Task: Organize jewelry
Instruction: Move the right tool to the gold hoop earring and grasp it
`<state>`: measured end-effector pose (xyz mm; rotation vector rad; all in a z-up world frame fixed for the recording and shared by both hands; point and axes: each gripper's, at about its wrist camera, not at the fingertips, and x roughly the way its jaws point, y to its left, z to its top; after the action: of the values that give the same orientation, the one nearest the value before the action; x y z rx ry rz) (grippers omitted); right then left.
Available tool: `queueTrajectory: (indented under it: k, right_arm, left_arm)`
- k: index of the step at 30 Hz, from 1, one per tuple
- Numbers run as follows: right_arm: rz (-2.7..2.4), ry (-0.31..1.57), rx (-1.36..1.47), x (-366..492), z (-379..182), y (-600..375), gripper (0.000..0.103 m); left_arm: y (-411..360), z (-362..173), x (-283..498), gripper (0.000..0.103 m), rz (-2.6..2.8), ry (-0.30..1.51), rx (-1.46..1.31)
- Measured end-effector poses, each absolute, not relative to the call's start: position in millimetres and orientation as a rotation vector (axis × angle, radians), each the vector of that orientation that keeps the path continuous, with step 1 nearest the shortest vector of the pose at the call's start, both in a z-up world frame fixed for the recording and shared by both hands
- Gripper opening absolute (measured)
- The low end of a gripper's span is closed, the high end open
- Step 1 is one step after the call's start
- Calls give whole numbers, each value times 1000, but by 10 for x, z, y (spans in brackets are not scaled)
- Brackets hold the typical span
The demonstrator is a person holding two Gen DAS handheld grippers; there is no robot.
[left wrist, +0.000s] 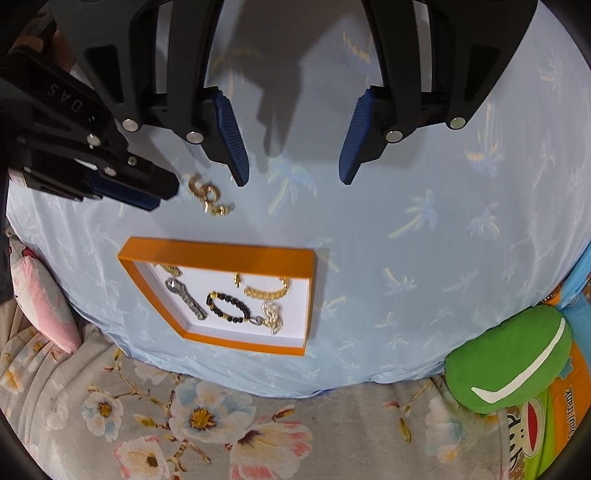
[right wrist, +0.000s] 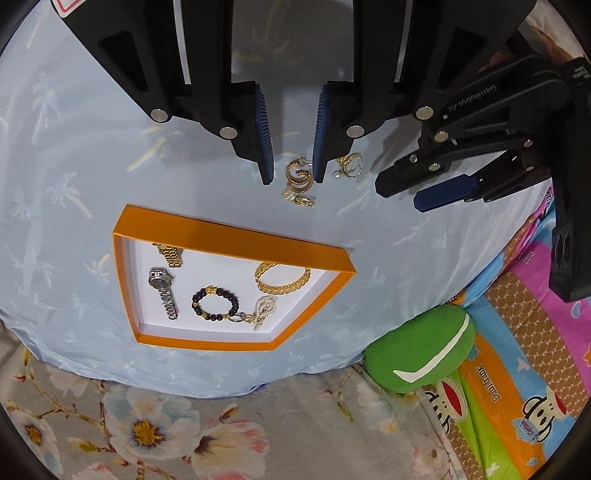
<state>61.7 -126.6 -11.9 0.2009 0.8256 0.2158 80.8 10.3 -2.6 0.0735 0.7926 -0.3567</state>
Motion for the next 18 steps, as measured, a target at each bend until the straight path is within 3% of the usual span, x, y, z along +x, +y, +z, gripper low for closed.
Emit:
queueTrajectory:
  k: [14, 18]
  right_arm:
    - [195, 888, 201, 788, -237, -1171, 25]
    - [195, 894, 200, 805, -248, -1165, 19]
  left_arm:
    - [169, -91, 773, 50, -369, 816, 48]
    - [164, -91, 772, 50, -373, 817, 49]
